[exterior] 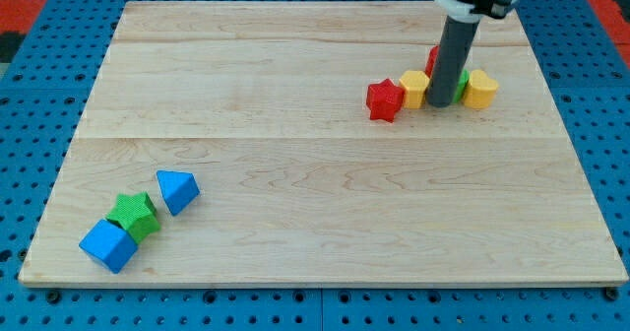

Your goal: Push the yellow heart into red circle

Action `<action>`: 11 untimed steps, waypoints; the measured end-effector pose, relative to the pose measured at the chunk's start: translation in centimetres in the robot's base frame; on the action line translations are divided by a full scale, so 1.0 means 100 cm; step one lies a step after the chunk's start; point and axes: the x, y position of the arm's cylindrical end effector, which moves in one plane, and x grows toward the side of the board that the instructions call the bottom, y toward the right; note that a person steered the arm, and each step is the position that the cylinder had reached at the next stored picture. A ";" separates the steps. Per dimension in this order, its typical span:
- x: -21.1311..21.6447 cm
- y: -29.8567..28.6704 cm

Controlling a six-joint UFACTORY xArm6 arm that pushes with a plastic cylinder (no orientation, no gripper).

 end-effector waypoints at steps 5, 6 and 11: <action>-0.064 0.004; -0.044 0.021; 0.001 0.044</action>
